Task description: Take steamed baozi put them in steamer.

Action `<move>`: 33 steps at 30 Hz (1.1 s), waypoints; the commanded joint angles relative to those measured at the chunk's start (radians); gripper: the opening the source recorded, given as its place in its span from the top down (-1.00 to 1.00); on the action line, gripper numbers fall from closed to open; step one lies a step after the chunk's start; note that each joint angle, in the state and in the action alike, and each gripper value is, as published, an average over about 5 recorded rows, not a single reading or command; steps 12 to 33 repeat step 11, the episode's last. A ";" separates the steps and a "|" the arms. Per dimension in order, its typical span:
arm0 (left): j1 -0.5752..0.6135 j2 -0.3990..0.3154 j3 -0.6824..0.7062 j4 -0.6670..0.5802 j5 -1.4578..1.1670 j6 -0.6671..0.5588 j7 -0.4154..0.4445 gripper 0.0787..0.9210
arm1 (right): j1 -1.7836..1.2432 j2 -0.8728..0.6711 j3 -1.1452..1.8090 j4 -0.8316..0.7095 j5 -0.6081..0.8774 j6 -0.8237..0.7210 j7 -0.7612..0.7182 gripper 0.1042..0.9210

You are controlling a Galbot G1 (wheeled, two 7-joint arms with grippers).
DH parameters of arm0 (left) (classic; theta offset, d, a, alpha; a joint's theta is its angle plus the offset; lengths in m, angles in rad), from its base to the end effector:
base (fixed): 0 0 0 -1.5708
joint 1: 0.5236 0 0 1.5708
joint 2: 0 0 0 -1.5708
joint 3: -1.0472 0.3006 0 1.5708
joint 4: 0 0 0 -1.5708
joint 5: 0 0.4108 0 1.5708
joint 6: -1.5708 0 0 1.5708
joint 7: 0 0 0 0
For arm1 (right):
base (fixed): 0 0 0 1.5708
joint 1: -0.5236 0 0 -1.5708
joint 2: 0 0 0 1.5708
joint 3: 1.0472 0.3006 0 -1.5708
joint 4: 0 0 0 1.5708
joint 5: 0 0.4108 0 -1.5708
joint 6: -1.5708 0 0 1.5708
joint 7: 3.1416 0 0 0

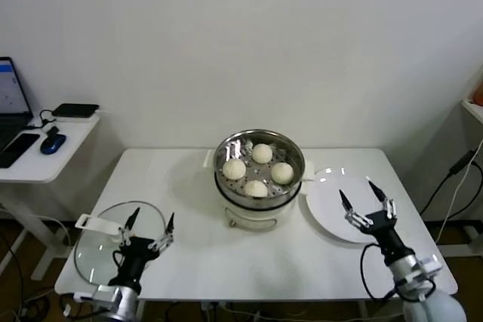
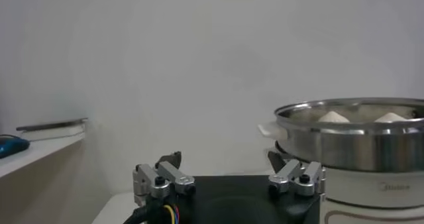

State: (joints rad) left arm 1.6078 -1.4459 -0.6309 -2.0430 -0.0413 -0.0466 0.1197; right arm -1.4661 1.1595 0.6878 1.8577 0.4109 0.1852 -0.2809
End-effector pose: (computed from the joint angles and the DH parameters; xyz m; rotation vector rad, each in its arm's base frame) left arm 0.2507 0.0530 -0.2849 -0.1380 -3.0917 -0.1838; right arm 0.2968 -0.1327 -0.2890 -0.3875 3.0278 -0.0702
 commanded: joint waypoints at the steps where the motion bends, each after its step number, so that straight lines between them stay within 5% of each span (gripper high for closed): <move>1: -0.010 0.000 -0.010 0.006 -0.012 0.008 0.028 -0.77 | -0.139 0.207 0.028 0.016 -0.030 0.102 -0.027 -0.76; 33: -0.016 -0.004 -0.013 0.019 -0.002 0.013 0.057 -0.77 | -0.124 0.193 0.008 0.003 -0.023 0.098 -0.052 -0.76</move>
